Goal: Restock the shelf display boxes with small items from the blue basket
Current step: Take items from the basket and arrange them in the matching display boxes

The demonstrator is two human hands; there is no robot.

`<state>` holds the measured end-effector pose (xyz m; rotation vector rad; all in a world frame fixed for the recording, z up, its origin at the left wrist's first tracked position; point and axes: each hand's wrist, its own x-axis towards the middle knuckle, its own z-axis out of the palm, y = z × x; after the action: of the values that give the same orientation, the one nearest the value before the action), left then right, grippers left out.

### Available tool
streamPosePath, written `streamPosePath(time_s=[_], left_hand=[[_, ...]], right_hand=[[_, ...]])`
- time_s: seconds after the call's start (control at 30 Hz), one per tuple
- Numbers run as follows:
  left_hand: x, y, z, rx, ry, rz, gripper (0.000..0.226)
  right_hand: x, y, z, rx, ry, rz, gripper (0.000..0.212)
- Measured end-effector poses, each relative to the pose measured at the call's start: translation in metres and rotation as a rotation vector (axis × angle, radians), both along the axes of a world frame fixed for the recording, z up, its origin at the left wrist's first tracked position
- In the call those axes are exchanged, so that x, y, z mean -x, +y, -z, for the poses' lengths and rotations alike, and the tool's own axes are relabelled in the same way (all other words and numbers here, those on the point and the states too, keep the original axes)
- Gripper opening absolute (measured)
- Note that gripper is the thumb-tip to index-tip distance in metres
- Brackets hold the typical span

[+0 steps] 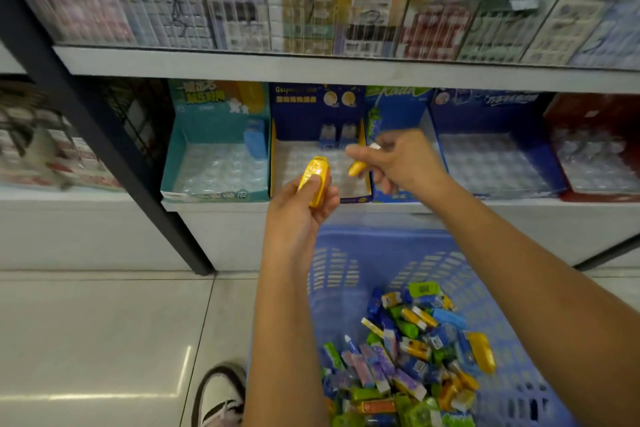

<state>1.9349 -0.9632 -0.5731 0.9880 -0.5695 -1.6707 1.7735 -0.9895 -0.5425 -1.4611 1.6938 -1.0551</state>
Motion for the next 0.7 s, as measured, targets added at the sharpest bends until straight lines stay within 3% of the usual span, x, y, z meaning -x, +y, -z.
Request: streamPosePath(time_s=[0.1,0.2,0.27,0.37,0.7], left_hand=[[-0.001,-0.007,0.012,0.017,-0.208,-0.08,0.009],[-0.005,-0.008,0.023,0.016,-0.323,-0.146,0.01],[-0.008,-0.009,0.026,-0.005,-0.313,-0.169,0.011],[-0.01,-0.01,0.028,-0.037,-0.263,-0.163,0.009],[-0.016,-0.01,0.029,-0.047,-0.17,-0.117,0.021]], right_hand=[[-0.007,-0.027,-0.002,0.041,0.157,0.143,0.055],[-0.027,-0.053,-0.003,0.008,0.105,0.026,0.031],[-0.041,-0.068,-0.003,0.027,0.326,-0.095,0.018],[-0.052,-0.087,-0.005,0.107,0.633,-0.223,0.026],[-0.044,-0.122,0.008,0.108,0.937,-0.324,0.029]])
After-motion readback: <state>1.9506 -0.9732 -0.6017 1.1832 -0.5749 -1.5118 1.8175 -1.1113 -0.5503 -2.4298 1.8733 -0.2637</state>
